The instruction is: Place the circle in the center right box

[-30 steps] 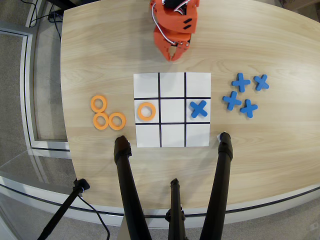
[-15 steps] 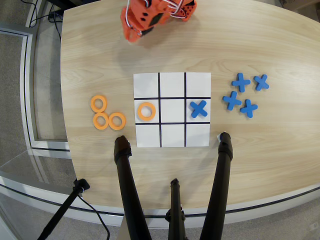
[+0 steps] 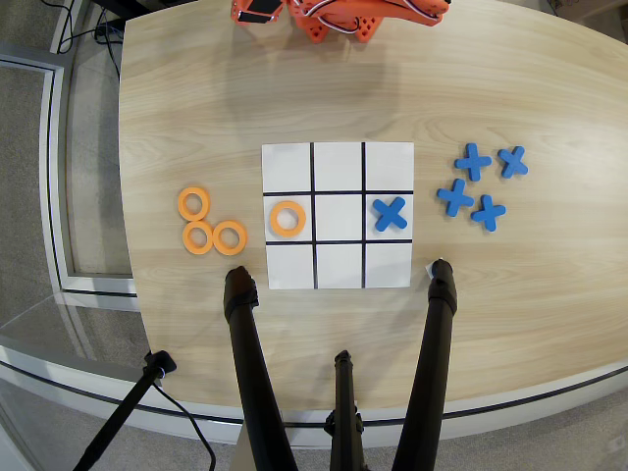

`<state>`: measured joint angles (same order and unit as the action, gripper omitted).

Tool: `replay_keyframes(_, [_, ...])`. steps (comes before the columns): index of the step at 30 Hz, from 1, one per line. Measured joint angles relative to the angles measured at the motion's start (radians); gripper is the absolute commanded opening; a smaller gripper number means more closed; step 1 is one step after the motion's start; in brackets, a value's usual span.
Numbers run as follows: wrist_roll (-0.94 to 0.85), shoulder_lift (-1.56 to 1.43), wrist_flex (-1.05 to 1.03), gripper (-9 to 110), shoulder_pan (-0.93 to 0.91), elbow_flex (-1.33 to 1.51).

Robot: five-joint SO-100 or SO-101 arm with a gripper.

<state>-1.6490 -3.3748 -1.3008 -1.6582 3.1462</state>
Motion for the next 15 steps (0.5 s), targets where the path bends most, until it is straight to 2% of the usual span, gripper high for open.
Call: replay_keyframes(15, [0.0, 0.0, 0.0, 0, -0.008, 0.0])
